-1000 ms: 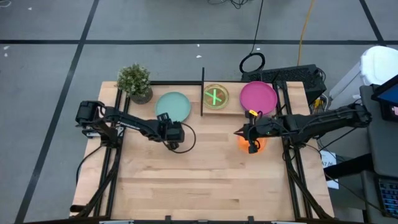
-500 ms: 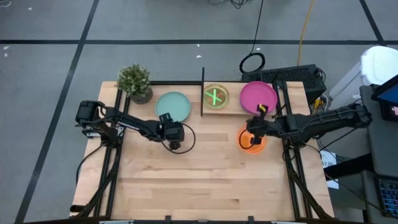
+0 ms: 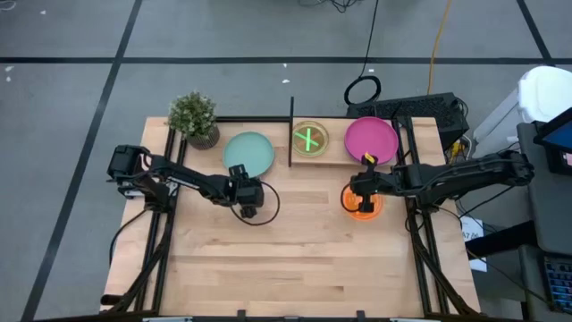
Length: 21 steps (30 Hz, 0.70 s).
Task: Place and stack plates onto a shelf
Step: Stack the big light blue plate on top of the big pink plate
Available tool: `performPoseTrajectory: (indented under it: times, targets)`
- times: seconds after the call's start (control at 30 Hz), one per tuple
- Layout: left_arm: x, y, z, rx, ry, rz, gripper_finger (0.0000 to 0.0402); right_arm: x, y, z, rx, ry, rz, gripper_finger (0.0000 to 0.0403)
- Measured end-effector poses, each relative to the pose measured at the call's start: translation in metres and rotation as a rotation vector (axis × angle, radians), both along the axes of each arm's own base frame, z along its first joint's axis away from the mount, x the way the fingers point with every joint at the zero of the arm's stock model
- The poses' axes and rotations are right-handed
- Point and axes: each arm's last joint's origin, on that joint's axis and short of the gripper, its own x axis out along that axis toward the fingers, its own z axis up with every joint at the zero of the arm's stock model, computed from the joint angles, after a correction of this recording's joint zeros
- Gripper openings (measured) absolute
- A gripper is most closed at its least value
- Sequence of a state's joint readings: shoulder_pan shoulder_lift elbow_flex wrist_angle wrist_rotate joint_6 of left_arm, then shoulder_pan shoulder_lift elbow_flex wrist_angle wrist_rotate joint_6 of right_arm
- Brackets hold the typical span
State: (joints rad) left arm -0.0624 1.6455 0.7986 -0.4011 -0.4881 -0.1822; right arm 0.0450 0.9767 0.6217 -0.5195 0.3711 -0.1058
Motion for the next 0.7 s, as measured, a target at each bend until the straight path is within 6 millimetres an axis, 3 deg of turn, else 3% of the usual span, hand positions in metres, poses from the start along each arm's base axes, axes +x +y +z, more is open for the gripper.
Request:
performPoseTrajectory:
  times: [0.27, 0.5, 0.7]
  targets:
    - [0.006, -0.003, 0.022, 0.102, -0.008, -0.084, 0.0255, 0.001, 0.0, -0.005, -0.022, 0.001, 0.046, 0.0]
    - [-0.007, 0.035, 0.008, 0.011, 0.077, -0.011, 0.0217, 0.001, 0.0, -0.005, -0.027, 0.003, 0.054, 0.0]
    - [-0.016, 0.045, -0.003, -0.086, 0.098, -0.007, 0.0156, 0.001, 0.0, -0.005, -0.027, 0.008, 0.054, 0.0]
